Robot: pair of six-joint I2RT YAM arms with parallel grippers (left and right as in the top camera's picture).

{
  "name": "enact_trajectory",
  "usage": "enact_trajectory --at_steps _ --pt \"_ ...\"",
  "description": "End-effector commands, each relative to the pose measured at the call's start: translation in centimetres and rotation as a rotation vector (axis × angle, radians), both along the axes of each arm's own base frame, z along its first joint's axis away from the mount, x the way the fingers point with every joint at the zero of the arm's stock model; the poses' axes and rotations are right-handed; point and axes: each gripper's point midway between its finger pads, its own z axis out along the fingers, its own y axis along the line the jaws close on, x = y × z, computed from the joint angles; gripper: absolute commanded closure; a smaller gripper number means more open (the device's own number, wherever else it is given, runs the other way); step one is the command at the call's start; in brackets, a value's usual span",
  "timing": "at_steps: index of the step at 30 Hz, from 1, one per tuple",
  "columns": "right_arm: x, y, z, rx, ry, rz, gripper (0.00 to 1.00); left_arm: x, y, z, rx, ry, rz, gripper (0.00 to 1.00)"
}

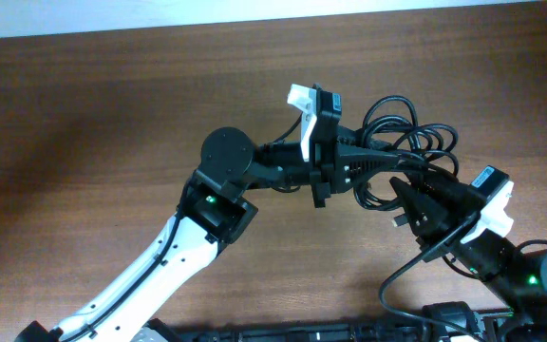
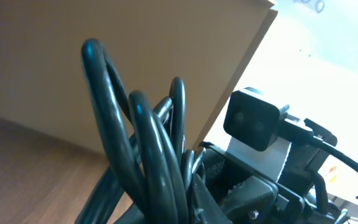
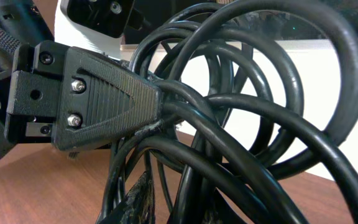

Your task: Untangle cables

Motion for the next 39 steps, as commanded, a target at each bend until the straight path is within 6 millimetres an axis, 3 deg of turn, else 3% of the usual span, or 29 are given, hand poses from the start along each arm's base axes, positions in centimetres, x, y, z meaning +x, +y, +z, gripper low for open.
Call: enact_trajectory --at_steps 1,7,15,20,29,39 --pt "-0.4 0.1 0.7 -0.019 -0.044 0.008 0.78 1.9 0.6 -0.5 0.020 -0.056 0.077 1.00" --pt "0.2 -0.6 -0.1 -0.018 -0.003 -0.050 0.59 3.9 1.9 -2.2 0.086 -0.157 0.130 1.00" --pt "0.3 -0.8 -0.3 -0.018 0.004 -0.059 0.50 2.0 3.6 -3.8 0.107 -0.478 -0.022 1.00" --pt "0.3 -0.8 -0.3 -0.018 0.004 -0.059 0.43 1.7 4.0 -5.4 0.138 -0.532 -0.057 1.00" --pt "0.3 -0.8 -0.4 -0.037 -0.002 -0.060 0.43 -0.4 4.4 -5.6 0.093 -0.623 -0.168 1.00" --pt "-0.1 -0.2 -0.4 -0.038 -0.007 -0.020 0.43 -0.6 4.4 -5.6 0.090 -0.626 -0.174 1.00"
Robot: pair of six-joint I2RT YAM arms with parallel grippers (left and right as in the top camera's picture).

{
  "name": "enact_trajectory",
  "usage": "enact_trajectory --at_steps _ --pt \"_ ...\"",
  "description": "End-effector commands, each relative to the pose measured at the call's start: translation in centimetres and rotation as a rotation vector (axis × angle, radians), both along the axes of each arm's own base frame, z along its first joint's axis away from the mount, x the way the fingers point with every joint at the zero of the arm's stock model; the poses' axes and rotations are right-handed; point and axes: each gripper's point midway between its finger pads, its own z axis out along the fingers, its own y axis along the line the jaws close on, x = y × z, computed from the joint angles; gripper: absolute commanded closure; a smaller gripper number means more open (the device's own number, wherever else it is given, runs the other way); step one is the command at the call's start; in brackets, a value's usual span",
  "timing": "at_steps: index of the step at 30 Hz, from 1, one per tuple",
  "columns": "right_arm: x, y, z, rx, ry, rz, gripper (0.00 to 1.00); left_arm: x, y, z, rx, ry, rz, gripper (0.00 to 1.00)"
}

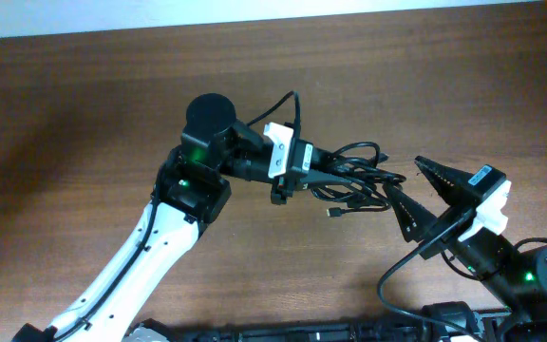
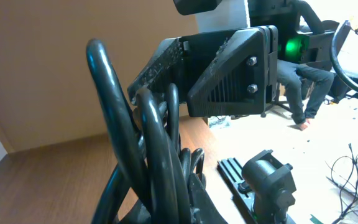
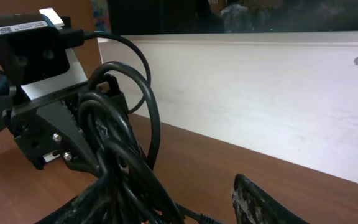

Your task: Untangle cables

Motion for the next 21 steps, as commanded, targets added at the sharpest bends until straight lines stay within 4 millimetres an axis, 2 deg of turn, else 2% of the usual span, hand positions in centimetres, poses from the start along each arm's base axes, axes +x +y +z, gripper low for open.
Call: enact_trajectory --at_steps 1,7,11,13,16,18,21 --pt "-0.8 0.6 0.7 -0.003 -0.028 0.047 0.43 -0.5 0.0 0.5 -0.016 -0.035 -0.025 1.00" --pt "-1.3 1.2 0.8 -0.022 -0.050 0.088 0.44 -1.9 -0.8 1.0 -0.038 -0.070 -0.068 1.00" --pt "-1.4 1.2 0.8 -0.022 -0.049 0.092 0.62 -2.2 -1.2 1.4 -0.058 -0.100 -0.073 1.00" --pt "-1.4 1.2 0.8 -0.022 -0.049 0.091 0.78 -2.2 -1.2 1.5 -0.063 -0.108 -0.071 1.00" --pt "-1.3 1.2 0.8 -0.022 -0.050 0.091 0.91 -1.7 -1.3 1.6 -0.065 -0.113 -0.041 0.95" --pt "-1.3 1.2 0.8 -0.022 -0.050 0.087 0.94 -1.1 -1.5 1.6 -0.063 -0.111 -0.007 0.92" --pt "-1.0 0.8 0.8 -0.021 -0.045 0.059 0.96 -1.1 -1.5 1.7 -0.064 -0.113 -0.007 0.82"
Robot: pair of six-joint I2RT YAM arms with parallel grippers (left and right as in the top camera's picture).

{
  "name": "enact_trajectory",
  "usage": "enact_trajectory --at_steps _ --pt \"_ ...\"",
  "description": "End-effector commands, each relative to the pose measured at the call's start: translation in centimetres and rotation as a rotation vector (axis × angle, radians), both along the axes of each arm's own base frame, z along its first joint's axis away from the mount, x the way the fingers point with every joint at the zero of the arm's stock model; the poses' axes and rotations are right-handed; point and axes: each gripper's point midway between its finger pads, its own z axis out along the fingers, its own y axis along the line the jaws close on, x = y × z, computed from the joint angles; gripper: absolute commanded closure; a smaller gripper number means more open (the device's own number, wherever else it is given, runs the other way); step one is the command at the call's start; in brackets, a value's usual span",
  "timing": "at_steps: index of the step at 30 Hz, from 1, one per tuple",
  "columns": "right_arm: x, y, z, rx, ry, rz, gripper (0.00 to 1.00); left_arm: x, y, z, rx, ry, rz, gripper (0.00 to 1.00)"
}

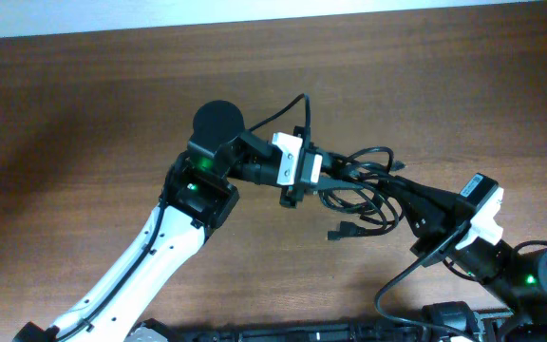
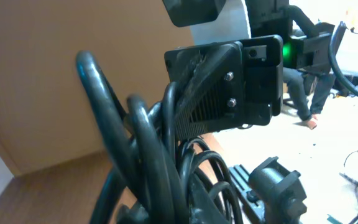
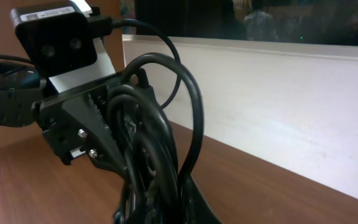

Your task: Untangle cables

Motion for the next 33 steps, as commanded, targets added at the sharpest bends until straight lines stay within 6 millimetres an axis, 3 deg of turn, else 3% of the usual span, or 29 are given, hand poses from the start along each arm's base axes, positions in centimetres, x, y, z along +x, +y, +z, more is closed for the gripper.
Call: enact_trajectory --at_steps 1,9,22,33 --pt "0.3 -0.6 0.3 0.011 0.000 -0.044 0.96 0.1 -0.1 0.5 -0.017 -0.035 0.012 0.79" --pt "0.9 -1.3 -0.2 0.011 0.027 -0.100 0.96 0.8 0.4 0.5 -0.007 0.004 0.033 0.66" --pt "1.6 -2.3 -0.9 0.010 0.056 -0.167 0.96 0.9 0.5 0.5 -0.007 0.004 0.036 0.66" --pt "1.4 -2.2 1.3 0.135 0.045 -0.150 0.96 0.9 0.4 0.2 0.009 0.027 0.035 0.62"
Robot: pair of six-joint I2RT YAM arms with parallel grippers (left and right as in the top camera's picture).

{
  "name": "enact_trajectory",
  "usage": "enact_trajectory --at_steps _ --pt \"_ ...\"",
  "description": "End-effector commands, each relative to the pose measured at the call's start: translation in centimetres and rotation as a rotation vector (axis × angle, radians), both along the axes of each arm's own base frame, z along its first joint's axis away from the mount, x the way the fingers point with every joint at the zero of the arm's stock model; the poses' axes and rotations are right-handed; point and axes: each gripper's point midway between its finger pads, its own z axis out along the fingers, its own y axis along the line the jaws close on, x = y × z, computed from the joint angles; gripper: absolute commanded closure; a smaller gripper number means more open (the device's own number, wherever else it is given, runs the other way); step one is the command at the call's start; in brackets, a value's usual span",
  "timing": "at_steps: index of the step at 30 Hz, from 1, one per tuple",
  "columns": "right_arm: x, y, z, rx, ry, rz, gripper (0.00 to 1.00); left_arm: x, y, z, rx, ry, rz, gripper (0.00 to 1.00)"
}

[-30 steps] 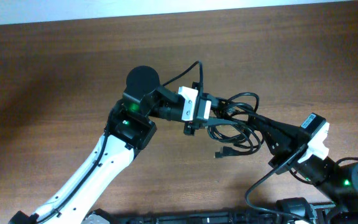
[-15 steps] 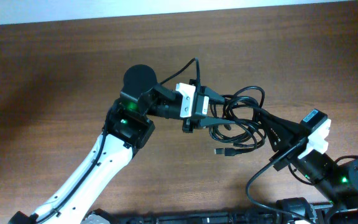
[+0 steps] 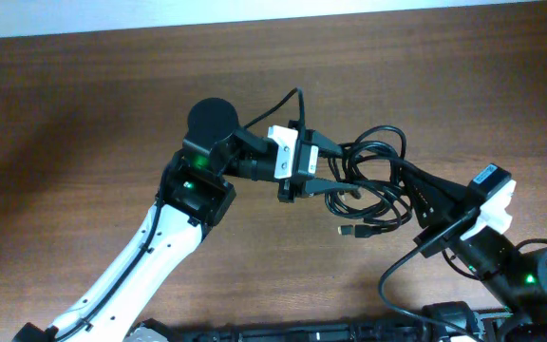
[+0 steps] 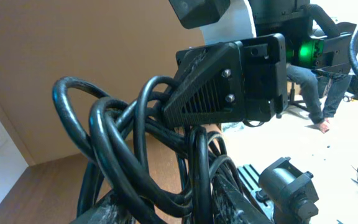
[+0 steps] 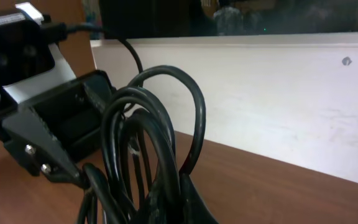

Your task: Untangle cables

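Observation:
A tangled bundle of black cables [image 3: 364, 179] hangs between my two grippers above the brown table. The left gripper [image 3: 330, 176] is shut on the bundle's left side; in the left wrist view the loops [image 4: 123, 143] rise out from between its fingers [image 4: 114, 211]. From the right, the right gripper [image 3: 408, 182] is shut on strands of the same bundle [image 5: 142, 124], its fingers pressed together at the bottom of its wrist view. A loose plug end [image 3: 347, 229] dangles below the bundle.
The wooden table [image 3: 84, 114] stretches wide to the left and back. A white wall edge [image 3: 254, 9] runs along the far side. My left arm's white link [image 3: 150, 256] crosses the front left; a black rail [image 3: 302, 332] lies at the near edge.
The right gripper has moved a little to the right with its strands. The bundle is now spread into wider loops, and the plug end hangs slightly further right.
Both grippers were at the bundle at the back right. Then the right gripper stood wide open, apart from the bundle, while the left held it further left. Then the right was shut on the bundle again, and now the loops are drawn wider.

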Motion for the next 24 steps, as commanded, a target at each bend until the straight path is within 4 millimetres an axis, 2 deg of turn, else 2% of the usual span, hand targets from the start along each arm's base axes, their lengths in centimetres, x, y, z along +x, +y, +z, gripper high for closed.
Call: enact_trajectory --at_steps 1,9,13,19,22,23,24 --pt "0.0 -0.4 1.3 0.073 -0.003 -0.022 0.96 -0.2 0.1 0.2 0.003 0.008 -0.012 0.61" --pt "-0.1 -0.4 1.9 0.111 -0.006 -0.018 0.96 -0.4 0.1 0.0 0.010 0.019 -0.022 0.62" --pt "-0.1 -0.4 1.9 0.111 -0.008 -0.017 0.96 -2.3 -0.7 0.0 0.011 0.019 -0.087 0.63" --pt "-0.3 -0.2 2.0 0.109 -0.013 -0.003 0.96 -3.5 -1.4 0.0 0.012 0.019 -0.123 0.60" --pt "-0.3 -0.2 2.0 0.109 -0.013 -0.003 0.96 -3.5 -1.4 0.0 0.011 0.019 -0.122 0.64" --pt "-0.3 -0.2 2.0 0.109 -0.013 -0.003 0.96 -3.5 -1.4 0.0 0.011 0.019 -0.122 0.67" --pt "-0.3 -0.2 2.0 0.109 -0.011 -0.003 0.96 -3.4 -1.5 0.0 0.011 0.019 -0.119 0.74"
